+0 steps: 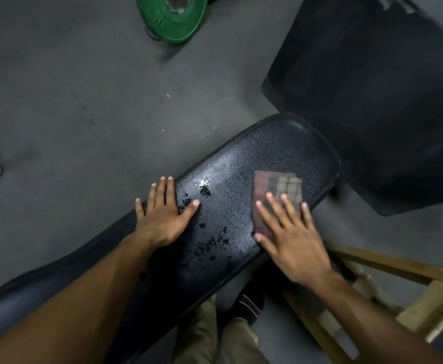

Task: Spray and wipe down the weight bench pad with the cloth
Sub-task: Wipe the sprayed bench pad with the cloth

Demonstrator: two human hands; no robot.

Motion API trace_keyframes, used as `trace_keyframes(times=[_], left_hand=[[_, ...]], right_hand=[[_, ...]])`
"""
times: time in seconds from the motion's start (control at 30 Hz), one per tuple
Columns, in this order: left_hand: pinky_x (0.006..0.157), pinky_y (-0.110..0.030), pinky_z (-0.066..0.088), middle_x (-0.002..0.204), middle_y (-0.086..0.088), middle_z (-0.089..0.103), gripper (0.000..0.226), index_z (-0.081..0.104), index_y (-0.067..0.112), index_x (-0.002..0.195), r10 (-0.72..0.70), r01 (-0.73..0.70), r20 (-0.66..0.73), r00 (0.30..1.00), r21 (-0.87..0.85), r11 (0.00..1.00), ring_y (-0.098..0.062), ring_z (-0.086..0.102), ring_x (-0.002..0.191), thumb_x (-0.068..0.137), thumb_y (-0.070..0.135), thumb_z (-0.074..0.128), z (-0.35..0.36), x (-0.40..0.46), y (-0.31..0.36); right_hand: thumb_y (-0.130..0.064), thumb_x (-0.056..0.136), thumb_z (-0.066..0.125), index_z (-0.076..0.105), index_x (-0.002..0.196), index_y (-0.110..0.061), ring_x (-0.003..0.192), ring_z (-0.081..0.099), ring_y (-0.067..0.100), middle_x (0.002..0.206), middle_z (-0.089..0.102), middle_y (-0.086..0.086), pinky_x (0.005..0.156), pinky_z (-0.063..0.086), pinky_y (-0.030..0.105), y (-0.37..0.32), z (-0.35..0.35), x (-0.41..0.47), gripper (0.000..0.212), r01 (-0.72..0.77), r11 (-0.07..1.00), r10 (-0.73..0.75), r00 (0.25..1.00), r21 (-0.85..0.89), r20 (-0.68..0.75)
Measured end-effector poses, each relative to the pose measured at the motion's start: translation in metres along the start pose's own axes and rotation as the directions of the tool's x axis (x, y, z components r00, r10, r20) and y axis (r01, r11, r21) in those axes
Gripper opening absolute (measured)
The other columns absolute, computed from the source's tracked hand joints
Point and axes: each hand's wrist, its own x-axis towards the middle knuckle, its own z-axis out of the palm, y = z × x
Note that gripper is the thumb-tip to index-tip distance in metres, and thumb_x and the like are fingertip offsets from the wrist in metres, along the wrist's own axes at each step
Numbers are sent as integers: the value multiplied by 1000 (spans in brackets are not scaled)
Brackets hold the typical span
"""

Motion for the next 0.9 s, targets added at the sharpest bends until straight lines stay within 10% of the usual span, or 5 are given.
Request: trace_keyframes(times=[0.2,0.5,0.73,0.9], left_hand=[[120,-54,-16,163,10,-31,97,-22,30,157,-20,21,20,1000,-17,1000,-11,-29,150,84,87,6,1,4,1],[119,-48,-21,163,23,-27,79,-14,41,157,16,0,65,998,-237,971,1,-31,146,91,80,4,-3,7,-9],[118,-46,-23,162,26,-27,78,-14,44,157,65,-38,80,995,-300,953,2,-31,145,90,81,2,-3,9,-15],[120,-44,-20,164,27,-17,70,-4,44,159,63,-18,87,994,-437,899,6,-21,148,96,74,9,-11,6,-12]], right_hand=[[-69,104,9,-1,168,-34,162,-14,27,176,-9,-2,129,-12,54,-11,-28,90,73,-189,966,202,977,178,-60],[-69,106,13,-3,167,-39,163,-11,24,175,-8,-10,130,-6,55,-51,-20,63,69,117,990,-117,993,77,1],[-69,105,13,-2,167,-37,162,-14,28,176,-10,-5,128,-12,53,-23,-38,106,72,-169,974,178,983,151,-49],[-66,107,13,-2,167,-33,160,-19,28,175,-14,-5,126,-17,53,-105,-40,134,70,64,993,-63,998,100,-14]])
